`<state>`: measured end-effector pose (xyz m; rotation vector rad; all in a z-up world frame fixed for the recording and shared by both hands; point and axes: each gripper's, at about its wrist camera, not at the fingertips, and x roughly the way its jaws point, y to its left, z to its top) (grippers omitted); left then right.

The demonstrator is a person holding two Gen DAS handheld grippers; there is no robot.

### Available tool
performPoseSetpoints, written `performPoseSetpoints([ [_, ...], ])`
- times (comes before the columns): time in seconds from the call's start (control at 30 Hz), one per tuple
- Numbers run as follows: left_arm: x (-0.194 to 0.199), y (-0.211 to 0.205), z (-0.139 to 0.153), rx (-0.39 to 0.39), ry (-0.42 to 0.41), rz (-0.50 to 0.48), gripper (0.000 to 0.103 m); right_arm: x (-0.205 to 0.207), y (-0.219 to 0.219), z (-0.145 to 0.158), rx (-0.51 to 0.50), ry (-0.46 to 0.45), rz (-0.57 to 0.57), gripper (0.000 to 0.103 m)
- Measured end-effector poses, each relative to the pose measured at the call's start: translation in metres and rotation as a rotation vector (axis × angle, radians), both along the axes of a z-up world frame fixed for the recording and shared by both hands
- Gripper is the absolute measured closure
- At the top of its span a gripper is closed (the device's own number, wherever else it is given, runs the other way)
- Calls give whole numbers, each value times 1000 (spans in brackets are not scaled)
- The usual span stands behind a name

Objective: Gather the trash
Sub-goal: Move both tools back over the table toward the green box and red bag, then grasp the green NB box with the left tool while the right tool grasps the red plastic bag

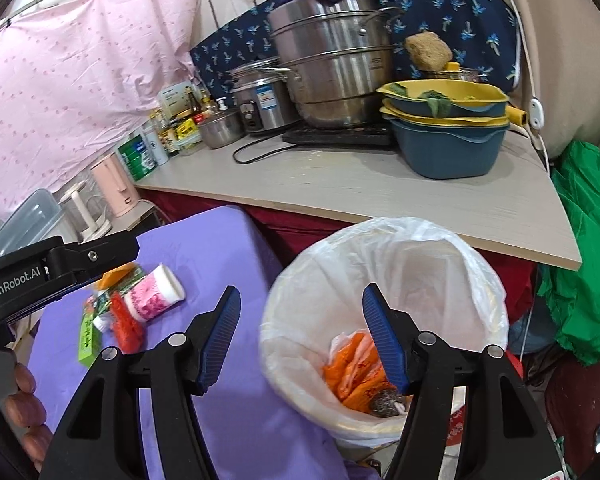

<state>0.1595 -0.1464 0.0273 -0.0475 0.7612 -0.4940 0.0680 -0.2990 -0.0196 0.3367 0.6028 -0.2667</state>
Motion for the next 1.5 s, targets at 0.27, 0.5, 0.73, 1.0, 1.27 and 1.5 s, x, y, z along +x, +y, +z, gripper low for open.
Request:
performPoseSetpoints([
  [0.27, 4, 59, -1, 13, 6, 90, 43, 15, 54, 4, -14, 10, 90, 41],
  [0.5, 9, 104, -6, 17, 19, 152, 43, 25, 93, 4, -23, 21, 152, 41],
  [0.73, 13, 145, -15, 26, 30, 229, 30, 36, 127, 2, -32, 36, 206, 41],
  [1.0, 22, 197, -40, 32, 88, 337, 27, 56, 156, -15, -30, 78, 256, 41],
  [1.27, 38, 232, -72, 34, 159, 412, 21, 80, 176, -40, -10, 124, 292, 41],
  [1.5, 54, 238, -91, 38, 200, 427, 21, 108, 193, -64, 3, 165, 328, 41],
])
